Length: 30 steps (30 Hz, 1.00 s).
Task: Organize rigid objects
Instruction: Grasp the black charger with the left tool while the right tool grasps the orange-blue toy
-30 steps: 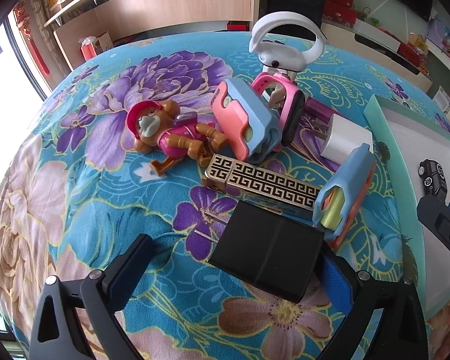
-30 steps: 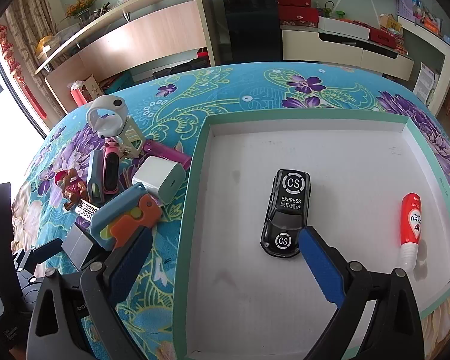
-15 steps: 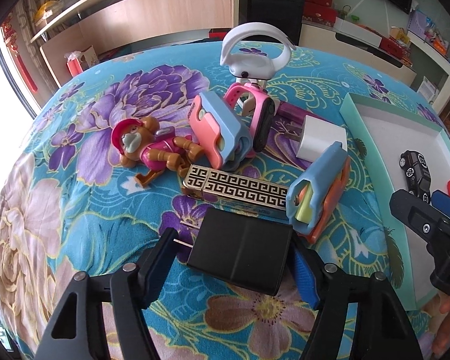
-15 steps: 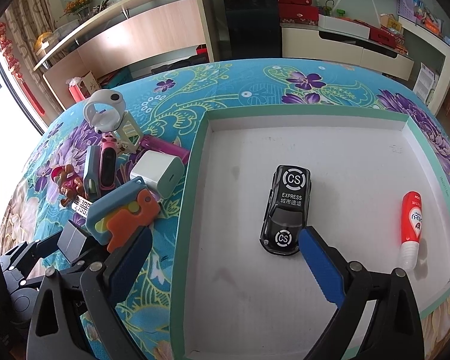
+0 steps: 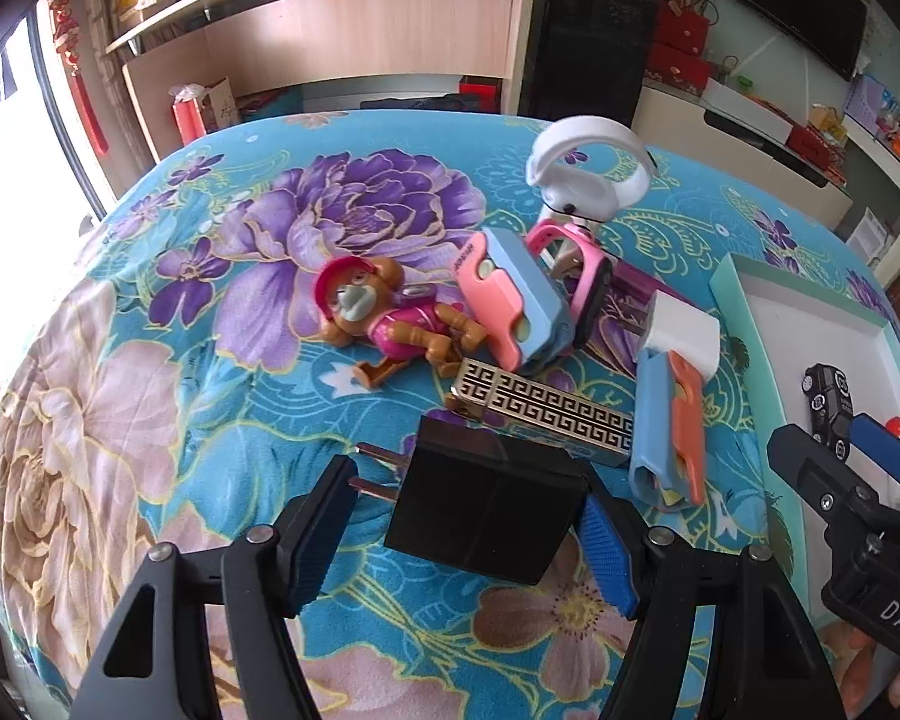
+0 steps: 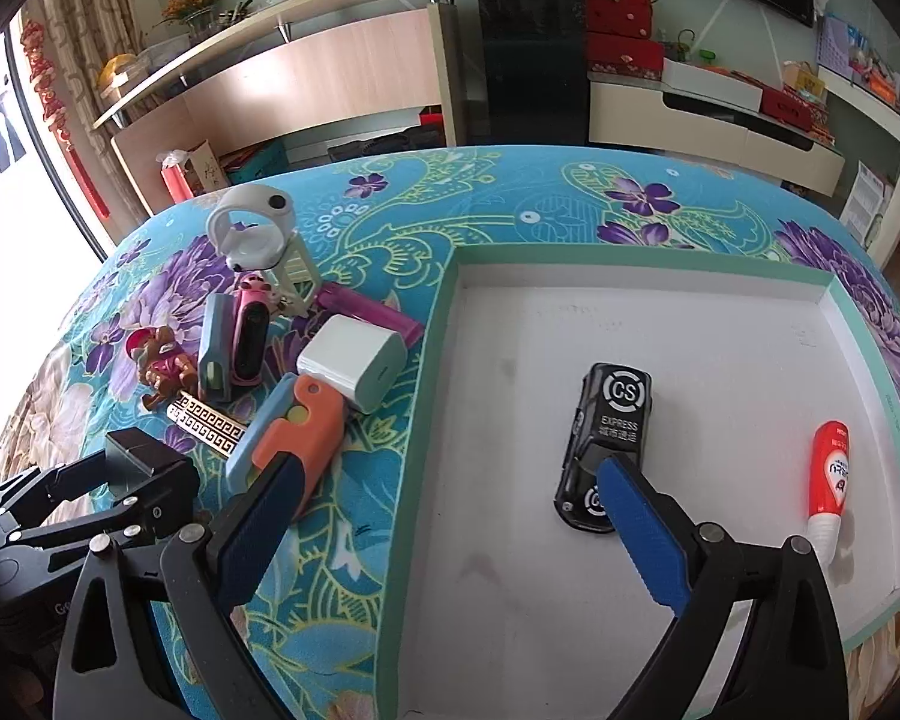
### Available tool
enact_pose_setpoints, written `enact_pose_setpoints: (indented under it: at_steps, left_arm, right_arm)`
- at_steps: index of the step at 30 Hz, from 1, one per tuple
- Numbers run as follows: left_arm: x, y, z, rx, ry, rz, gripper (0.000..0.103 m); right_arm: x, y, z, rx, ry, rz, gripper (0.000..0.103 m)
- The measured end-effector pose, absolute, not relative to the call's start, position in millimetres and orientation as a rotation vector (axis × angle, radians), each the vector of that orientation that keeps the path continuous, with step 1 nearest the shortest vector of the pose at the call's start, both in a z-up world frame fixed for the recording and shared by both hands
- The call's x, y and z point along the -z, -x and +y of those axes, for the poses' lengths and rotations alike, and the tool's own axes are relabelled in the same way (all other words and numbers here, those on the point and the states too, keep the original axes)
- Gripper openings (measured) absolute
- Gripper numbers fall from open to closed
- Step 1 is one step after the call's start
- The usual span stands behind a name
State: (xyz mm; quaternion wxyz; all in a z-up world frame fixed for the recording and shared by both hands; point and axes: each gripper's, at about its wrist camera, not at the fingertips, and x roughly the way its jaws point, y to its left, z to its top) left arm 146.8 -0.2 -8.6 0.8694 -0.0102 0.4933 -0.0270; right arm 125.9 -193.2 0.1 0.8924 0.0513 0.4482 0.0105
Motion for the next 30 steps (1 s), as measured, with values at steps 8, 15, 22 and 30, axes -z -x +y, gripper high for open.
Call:
enact_pose_setpoints:
  at_steps: [8, 15, 22, 30]
  left_arm:
    - [-2, -144, 36, -0.043, 0.107, 1.004, 0.074]
    - [1, -144, 55, -0.077, 0.153, 1.012, 0.074]
    - [6, -143, 73, -0.100, 0.221, 1.017, 0.074]
    - [9, -141, 85, -0.106, 0.274, 1.017, 0.074]
  right_arm:
    - [-8, -128, -153, -0.115, 0.012, 0.868, 0.098]
    - [-3, -137, -123, -0.137, 0.046, 0.888, 0.098]
    - [4, -151, -109, -0.115, 0.012, 0.925, 0.098]
    - [21, -161, -109, -0.061, -0.026, 0.987, 0.084]
